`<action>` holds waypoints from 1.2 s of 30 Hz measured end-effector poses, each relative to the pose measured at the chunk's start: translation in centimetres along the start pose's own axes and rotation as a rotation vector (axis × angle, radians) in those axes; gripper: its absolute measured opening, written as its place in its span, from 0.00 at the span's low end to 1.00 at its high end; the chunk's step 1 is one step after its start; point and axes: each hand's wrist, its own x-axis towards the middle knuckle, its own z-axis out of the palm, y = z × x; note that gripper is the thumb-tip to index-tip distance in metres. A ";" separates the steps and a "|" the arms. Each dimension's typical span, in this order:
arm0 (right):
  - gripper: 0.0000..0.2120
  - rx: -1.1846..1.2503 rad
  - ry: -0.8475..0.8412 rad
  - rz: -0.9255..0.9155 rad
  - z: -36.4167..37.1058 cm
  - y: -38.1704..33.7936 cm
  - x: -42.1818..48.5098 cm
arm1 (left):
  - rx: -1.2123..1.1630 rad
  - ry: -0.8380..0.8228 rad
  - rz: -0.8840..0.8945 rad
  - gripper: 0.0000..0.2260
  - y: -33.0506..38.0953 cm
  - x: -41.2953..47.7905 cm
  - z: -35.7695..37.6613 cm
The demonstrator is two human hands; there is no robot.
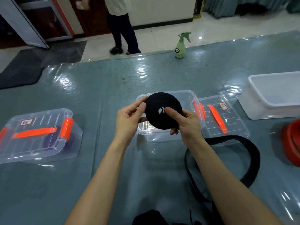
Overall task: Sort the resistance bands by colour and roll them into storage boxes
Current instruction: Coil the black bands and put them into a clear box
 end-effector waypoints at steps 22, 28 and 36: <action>0.54 -1.325 -0.059 -0.194 -2.3 0.7 5.7 | 0.181 0.061 -0.282 0.15 -4.5 6.6 3.7; 0.49 -1.594 -0.113 -0.124 -2.3 2.5 9.0 | 0.197 0.009 -0.524 0.16 -7.1 8.8 3.6; 0.50 -1.678 -0.326 0.080 -0.9 5.4 12.6 | 0.414 0.005 -0.770 0.25 -11.5 11.7 3.4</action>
